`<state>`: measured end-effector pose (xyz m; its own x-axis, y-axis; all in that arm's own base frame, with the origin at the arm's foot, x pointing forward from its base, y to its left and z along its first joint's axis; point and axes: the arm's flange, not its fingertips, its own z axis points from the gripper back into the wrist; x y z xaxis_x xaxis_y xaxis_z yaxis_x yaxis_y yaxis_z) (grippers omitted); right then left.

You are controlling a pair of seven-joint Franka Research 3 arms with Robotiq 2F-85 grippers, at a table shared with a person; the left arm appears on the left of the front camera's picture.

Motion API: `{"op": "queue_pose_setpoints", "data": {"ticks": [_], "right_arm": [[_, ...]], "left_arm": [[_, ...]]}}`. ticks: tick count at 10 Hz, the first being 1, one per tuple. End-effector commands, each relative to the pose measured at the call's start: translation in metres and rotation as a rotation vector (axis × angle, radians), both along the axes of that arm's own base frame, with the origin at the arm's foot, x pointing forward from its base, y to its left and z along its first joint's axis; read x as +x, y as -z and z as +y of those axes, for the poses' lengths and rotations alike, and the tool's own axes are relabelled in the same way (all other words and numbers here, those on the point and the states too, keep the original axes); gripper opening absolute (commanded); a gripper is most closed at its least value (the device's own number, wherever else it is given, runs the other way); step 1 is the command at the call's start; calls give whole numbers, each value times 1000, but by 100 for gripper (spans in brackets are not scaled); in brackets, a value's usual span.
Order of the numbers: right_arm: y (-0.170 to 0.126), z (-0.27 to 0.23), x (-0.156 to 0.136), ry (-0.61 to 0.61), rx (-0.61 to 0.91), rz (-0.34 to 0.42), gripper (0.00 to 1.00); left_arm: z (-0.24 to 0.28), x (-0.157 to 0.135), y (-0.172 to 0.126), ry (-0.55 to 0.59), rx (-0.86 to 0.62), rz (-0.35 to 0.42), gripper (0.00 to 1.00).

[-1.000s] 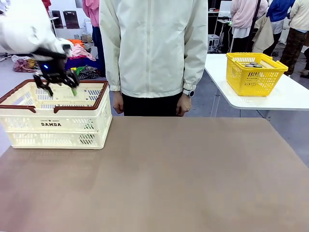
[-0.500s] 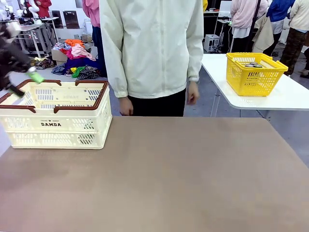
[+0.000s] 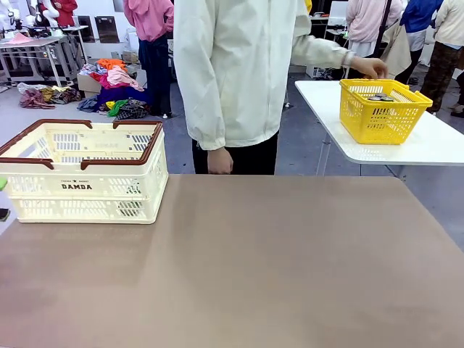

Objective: Place the drinks into the Shopping basket.
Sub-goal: Pick up one drink and place it into the Shopping basket.

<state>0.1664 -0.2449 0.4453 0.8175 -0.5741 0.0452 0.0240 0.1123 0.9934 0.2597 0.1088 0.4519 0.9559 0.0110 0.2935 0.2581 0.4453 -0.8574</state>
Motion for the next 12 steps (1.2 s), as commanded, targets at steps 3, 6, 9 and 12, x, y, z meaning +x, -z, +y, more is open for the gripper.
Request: {"op": "queue_pose_setpoints", "data": {"ticks": [3,6,9,12], "right_arm": [[-4,3,1,11,13,-15,100],[-4,3,1,11,13,-15,100],[-4,3,1,11,13,-15,100],[-4,3,1,11,13,-15,100]], "left_arm": [[-20,-6,-28,36,83,-3,100],[-20,-6,-28,36,83,-3,100],[-20,-6,-28,36,83,-3,100],[-20,-6,-28,36,83,-3,100]]}}
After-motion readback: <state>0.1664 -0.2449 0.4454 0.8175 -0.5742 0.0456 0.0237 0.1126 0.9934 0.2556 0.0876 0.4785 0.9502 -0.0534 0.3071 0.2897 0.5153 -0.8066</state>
